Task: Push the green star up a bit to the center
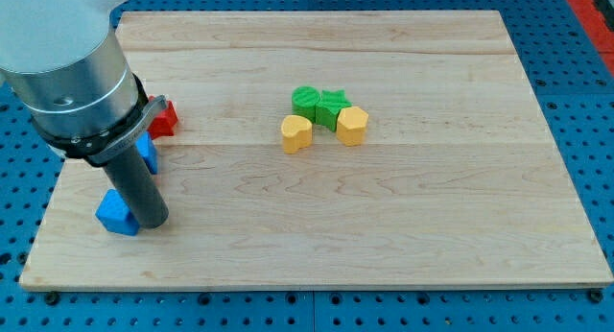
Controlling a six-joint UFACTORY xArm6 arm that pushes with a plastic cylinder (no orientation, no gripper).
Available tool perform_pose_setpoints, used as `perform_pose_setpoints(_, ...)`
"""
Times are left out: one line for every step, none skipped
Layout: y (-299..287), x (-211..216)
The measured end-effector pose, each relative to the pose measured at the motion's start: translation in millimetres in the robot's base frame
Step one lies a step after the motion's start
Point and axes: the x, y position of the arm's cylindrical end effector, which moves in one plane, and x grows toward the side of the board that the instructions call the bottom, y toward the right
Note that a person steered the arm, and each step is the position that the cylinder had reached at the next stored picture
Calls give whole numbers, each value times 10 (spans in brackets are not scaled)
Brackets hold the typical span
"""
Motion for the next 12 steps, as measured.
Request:
perform_pose_setpoints(290, 0)
perform_pose_setpoints(583, 0)
perform_pose_setpoints(731, 0)
perform_pose_setpoints(757, 0)
perform_pose_setpoints(757, 0)
perform_pose_setpoints(762, 0)
perform_pose_setpoints(794, 0)
perform_pose_setpoints(1245, -214)
perform_pose_setpoints(1384, -522)
perform_pose_setpoints(1630, -773)
perform_pose_setpoints(1861, -1010)
perform_pose_setpoints(2102, -1288)
